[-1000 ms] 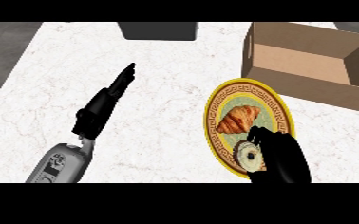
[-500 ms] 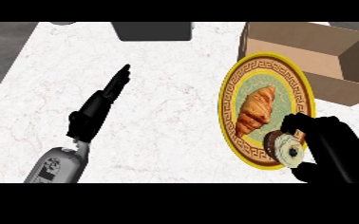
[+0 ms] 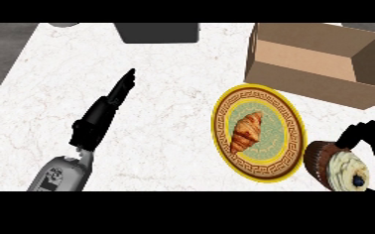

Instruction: Pick the cupcake from the plate and place it in the cardboard box

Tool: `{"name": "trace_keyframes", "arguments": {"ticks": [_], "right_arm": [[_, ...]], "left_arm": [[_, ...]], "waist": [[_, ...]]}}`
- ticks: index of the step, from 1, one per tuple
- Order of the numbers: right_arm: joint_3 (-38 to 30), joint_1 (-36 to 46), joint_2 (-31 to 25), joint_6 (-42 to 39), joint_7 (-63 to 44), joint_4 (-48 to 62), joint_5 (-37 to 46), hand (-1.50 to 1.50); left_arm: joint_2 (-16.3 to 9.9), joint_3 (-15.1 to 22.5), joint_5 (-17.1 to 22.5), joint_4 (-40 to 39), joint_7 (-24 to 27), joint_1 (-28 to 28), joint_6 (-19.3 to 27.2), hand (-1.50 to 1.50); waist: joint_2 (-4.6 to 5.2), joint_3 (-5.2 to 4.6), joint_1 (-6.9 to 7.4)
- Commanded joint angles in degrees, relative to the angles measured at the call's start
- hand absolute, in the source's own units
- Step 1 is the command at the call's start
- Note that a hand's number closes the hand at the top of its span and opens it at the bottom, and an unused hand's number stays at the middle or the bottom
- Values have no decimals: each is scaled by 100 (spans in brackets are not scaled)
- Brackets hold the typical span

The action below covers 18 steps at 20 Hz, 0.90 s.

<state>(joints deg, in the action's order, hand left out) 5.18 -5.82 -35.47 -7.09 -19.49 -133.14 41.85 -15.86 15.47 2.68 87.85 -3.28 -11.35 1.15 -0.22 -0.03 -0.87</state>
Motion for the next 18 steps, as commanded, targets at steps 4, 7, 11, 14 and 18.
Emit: {"name": "trace_keyframes", "arguments": {"ticks": [4, 7, 11, 14, 18], "right_arm": [[-1176, 257, 189, -743, -596, -687, -1071, 150], [-1595, 902, 217, -974, -708, -240, -1309, 150], [-1963, 1760, 165, -1211, -913, 425, -1471, 150], [-1723, 2551, 108, -1210, -945, 1379, -1335, 150], [-1765, 2702, 276, -1279, -857, 1564, -1345, 150]], "left_arm": [[-8, -165, -1, -13, 75, 101, -208, 0], [190, -99, -169, -19, -174, -141, -63, 0], [233, -215, -133, 37, -207, -185, -274, 0], [297, -282, -224, -221, 83, -197, -339, 0], [378, -319, -366, -63, 185, 151, -425, 0]], "waist": [[10, 1, 36], [15, 2, 49], [21, 1, 87], [35, 0, 133], [22, 2, 113]]}}
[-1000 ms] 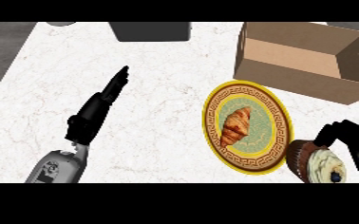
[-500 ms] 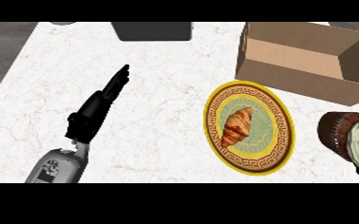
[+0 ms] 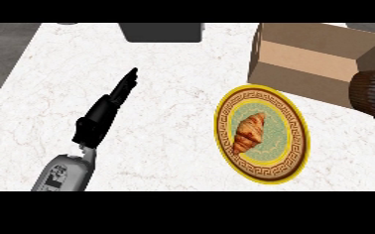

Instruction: Pick the cupcake from the plate and place it in the cardboard box

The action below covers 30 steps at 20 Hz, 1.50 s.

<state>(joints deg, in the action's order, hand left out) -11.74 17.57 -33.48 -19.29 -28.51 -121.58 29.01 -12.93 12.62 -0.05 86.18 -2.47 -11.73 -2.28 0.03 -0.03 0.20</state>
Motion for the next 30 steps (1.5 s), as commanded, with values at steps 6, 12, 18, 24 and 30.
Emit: {"name": "trace_keyframes", "arguments": {"ticks": [6, 12, 18, 24, 30], "right_arm": [[-3, 1162, 79, 438, 606, 2030, 341, 150], [227, 1683, -29, 880, 1296, 3421, 1004, 150], [459, 2138, 93, 1476, 1958, 5024, 1579, 150], [350, 2426, 534, 1851, 2173, 6289, 1592, 150], [-35, 2292, 790, 1792, 2505, 7080, 1068, -150]], "left_arm": [[306, -88, -200, -115, -186, -330, -53, 0], [353, -83, -184, 259, -393, -56, -185, 0], [220, -218, -195, 422, -379, 70, -361, 0], [291, -430, -208, 101, -408, -338, -402, 0], [491, -373, -412, -429, 272, -137, -297, 0]], "waist": [[15, 3, 23], [17, 4, 59], [26, 5, 105], [32, 5, 74], [30, 4, 21]]}}
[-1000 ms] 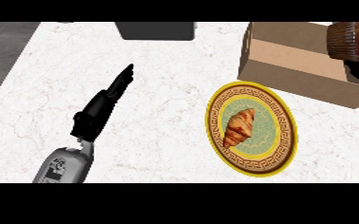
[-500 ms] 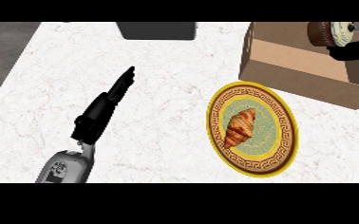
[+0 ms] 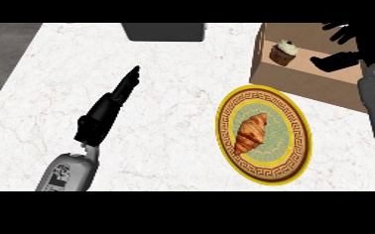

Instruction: Pick the cupcake from the plate and place it in the cardboard box

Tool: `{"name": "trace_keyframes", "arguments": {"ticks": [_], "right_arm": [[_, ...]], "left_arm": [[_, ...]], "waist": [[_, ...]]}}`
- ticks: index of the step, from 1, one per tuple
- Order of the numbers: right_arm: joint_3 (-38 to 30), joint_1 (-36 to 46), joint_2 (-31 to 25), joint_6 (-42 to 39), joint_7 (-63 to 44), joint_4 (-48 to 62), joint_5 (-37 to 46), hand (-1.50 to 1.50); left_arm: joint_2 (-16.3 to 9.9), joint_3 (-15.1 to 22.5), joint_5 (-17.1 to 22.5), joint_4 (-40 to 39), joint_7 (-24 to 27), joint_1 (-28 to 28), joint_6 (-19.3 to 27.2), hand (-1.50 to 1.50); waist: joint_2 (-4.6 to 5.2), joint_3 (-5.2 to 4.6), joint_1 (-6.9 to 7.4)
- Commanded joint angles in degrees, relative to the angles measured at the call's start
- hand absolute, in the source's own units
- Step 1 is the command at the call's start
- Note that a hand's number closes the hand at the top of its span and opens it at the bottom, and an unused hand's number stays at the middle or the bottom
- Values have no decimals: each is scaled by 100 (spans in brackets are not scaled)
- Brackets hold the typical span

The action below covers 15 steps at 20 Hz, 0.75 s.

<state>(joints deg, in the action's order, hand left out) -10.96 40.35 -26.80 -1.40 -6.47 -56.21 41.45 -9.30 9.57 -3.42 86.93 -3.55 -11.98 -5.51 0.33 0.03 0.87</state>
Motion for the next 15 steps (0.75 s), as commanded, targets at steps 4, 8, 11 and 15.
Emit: {"name": "trace_keyframes", "arguments": {"ticks": [4, 8, 11, 15], "right_arm": [[-441, 600, 198, 393, 782, 1366, -396, -150], [-1396, 369, 173, 721, 1547, 1160, -1389, -150], [-1981, 643, -154, 361, 1601, 1239, -2035, -150], [-2552, 463, -298, 121, 1956, 1344, -2735, -150]], "left_arm": [[76, -121, 0, 8, -226, -268, -74, 0], [34, -108, -50, 44, -90, -112, -40, 0], [-47, -189, 110, -3, -204, -141, -230, 0], [-99, -193, 40, 152, -33, 137, -218, 0]], "waist": [[1, 2, 22], [0, 13, -5], [-10, 9, -40], [-24, 4, -44]]}}
